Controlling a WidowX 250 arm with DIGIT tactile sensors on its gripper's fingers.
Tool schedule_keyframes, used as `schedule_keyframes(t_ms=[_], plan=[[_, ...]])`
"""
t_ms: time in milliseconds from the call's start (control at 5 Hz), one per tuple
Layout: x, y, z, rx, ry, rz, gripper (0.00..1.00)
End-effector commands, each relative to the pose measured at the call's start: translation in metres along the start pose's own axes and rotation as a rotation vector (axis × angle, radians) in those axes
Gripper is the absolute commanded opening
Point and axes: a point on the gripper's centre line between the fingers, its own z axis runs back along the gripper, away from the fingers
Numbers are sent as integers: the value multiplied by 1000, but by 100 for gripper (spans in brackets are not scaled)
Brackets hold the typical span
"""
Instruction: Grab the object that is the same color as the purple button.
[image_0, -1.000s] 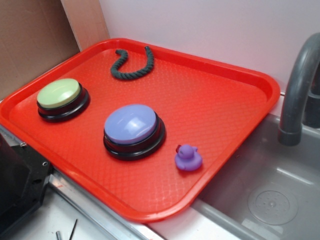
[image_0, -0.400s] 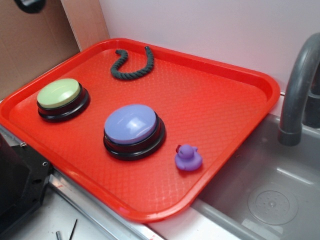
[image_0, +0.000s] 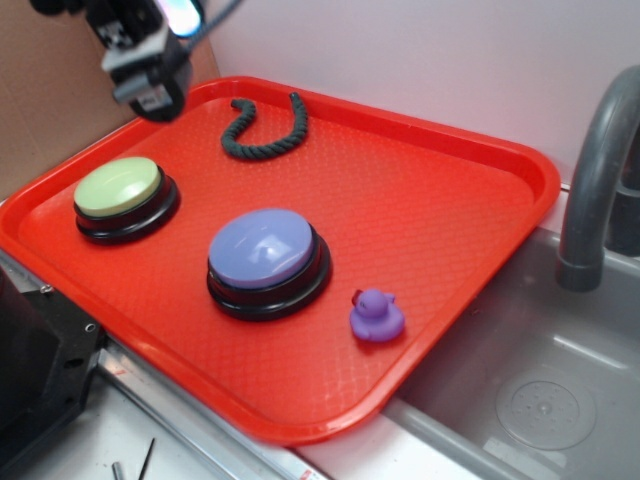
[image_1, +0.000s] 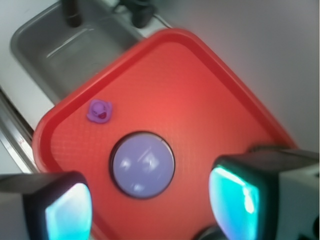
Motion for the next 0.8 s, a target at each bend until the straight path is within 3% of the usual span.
schedule_keyframes(t_ms=[0, 200, 600], plan=[[20, -30, -34, -118, -74, -424, 100], [30, -36, -54, -156, -54, -458, 100], [50, -44, -101, -199, 43, -480, 100]])
